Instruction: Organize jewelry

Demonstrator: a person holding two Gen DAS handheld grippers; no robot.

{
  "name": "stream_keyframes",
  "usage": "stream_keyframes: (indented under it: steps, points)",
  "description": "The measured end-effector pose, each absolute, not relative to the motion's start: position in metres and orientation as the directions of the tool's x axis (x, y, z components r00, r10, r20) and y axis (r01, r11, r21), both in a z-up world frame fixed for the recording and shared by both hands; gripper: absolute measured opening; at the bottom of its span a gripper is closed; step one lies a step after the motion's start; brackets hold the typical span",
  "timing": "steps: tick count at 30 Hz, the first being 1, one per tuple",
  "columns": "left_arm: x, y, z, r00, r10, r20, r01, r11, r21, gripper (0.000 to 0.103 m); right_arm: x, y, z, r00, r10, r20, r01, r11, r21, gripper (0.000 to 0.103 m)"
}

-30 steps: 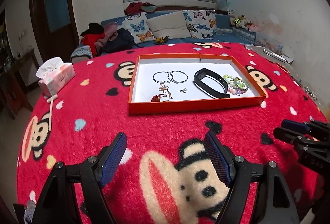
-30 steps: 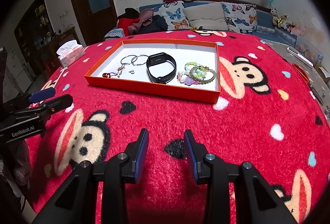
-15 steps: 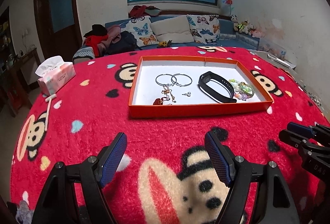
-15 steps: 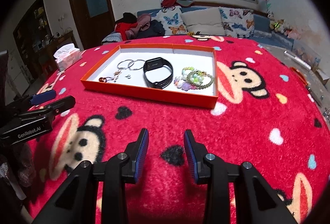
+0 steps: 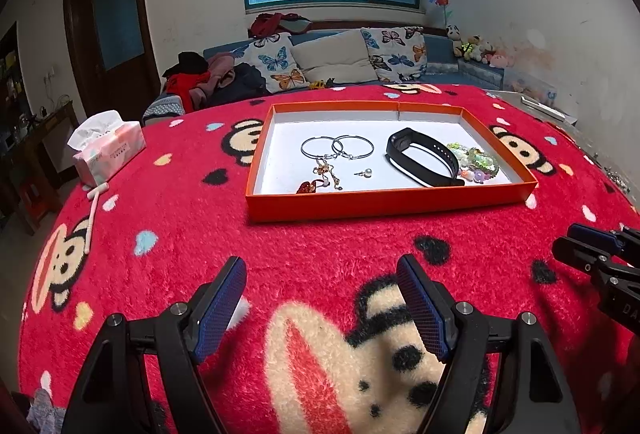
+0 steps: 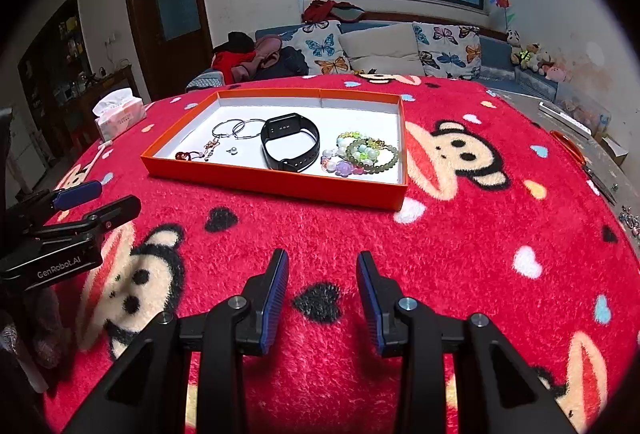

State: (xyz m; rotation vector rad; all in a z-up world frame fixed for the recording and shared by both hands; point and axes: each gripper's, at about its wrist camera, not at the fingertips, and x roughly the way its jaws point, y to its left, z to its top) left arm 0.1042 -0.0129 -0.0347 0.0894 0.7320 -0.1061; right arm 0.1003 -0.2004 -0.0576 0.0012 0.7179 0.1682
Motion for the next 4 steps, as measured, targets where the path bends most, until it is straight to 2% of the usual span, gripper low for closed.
stream_keyframes:
  steps: [4]
  points:
    - [0.1024, -0.0134, -0.0357, 0.752, -0.055, -0.657, 0.130, 0.989, 0.066, 0.082, 0.0993, -0.2005, -0.0577, 0.742, 0.153, -0.652, -0.150, 0.987, 0.060, 0.039]
